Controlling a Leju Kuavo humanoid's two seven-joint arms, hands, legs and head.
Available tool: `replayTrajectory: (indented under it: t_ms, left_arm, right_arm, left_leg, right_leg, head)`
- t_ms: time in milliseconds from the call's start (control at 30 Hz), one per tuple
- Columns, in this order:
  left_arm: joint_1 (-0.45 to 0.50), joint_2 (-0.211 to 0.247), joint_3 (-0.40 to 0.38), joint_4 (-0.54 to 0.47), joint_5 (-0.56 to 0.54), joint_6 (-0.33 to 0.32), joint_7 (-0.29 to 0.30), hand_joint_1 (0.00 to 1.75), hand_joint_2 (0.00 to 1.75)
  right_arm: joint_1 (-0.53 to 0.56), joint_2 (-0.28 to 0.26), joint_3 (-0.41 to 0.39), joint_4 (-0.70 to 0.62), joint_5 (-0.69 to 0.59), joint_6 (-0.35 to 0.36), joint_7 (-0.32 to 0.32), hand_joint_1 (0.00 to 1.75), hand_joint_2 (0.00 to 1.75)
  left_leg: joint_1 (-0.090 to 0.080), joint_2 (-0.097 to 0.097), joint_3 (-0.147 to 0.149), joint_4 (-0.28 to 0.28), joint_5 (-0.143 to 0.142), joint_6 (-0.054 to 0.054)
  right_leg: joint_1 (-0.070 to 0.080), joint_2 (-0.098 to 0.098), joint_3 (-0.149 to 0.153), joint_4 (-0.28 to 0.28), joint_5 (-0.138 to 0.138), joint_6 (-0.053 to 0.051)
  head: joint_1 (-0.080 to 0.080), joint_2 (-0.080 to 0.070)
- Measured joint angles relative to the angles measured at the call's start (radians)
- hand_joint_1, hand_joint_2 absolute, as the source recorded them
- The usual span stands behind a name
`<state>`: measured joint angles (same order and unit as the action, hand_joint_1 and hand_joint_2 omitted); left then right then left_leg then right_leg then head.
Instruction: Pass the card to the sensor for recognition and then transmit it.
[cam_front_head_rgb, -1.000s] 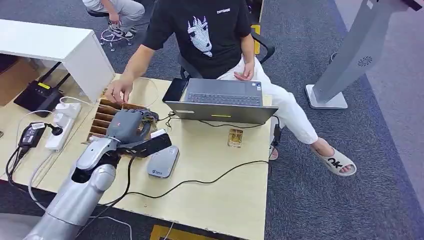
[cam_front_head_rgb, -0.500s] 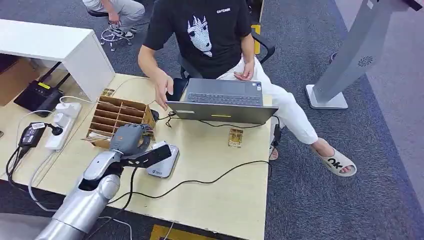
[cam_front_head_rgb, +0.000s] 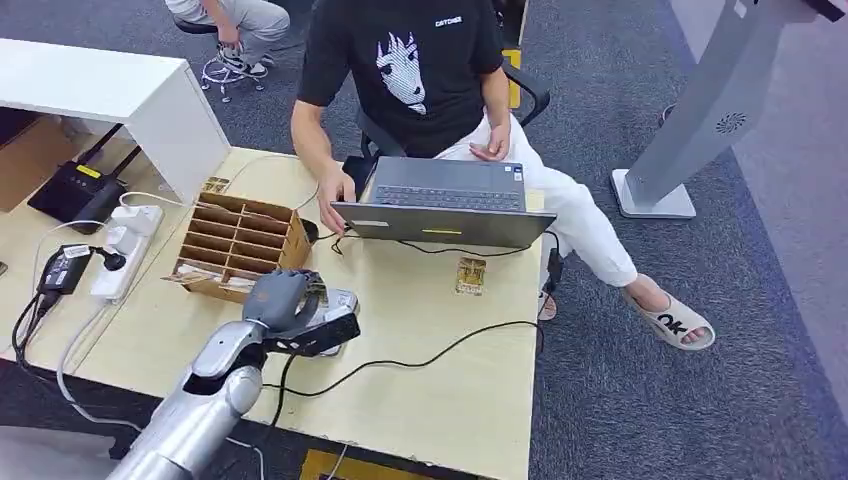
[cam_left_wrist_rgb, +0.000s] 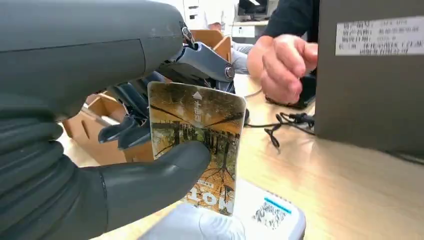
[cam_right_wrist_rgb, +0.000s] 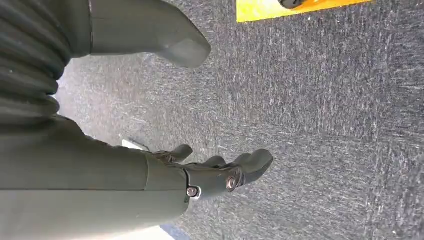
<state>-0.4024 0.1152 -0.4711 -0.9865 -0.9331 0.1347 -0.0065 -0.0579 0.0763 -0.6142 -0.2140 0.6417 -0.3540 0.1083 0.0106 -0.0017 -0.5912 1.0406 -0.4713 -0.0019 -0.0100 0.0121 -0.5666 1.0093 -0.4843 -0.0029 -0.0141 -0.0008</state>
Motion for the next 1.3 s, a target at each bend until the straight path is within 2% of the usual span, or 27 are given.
replayTrajectory:
  t_ms: [800, 1033, 1300]
  left_arm:
    - [-0.001, -0.019, 0.000, 0.056, -0.006, 0.002, -0.006, 1.75, 1.75]
    - [-0.001, -0.025, 0.001, 0.093, 0.000, 0.043, -0.023, 1.75, 1.75]
    - [-0.001, -0.023, 0.027, 0.098, 0.005, 0.060, -0.042, 1.75, 1.75]
  right_arm:
    - [0.000, 0.002, 0.001, 0.000, 0.016, 0.001, 0.004, 0.00, 1.75]
    - [0.000, 0.007, 0.001, 0.000, 0.016, 0.010, 0.000, 0.00, 1.75]
    - [0.000, 0.009, 0.001, 0.000, 0.037, 0.007, 0.000, 0.00, 1.75]
  left_leg:
    - [0.000, 0.000, 0.000, 0.000, 0.000, 0.000]
    - [0.000, -0.001, 0.000, 0.000, 0.000, 0.000]
    - [0.000, -0.001, 0.000, 0.000, 0.001, 0.001]
  right_leg:
    - [0.000, 0.000, 0.000, 0.000, 0.000, 0.000]
    - [0.000, -0.001, 0.001, 0.000, 0.000, 0.000]
    - [0.000, -0.001, 0.001, 0.000, 0.000, 0.000]
  head:
    - [0.000, 0.000]
    - [0.000, 0.000]
    - [0.000, 0.000]
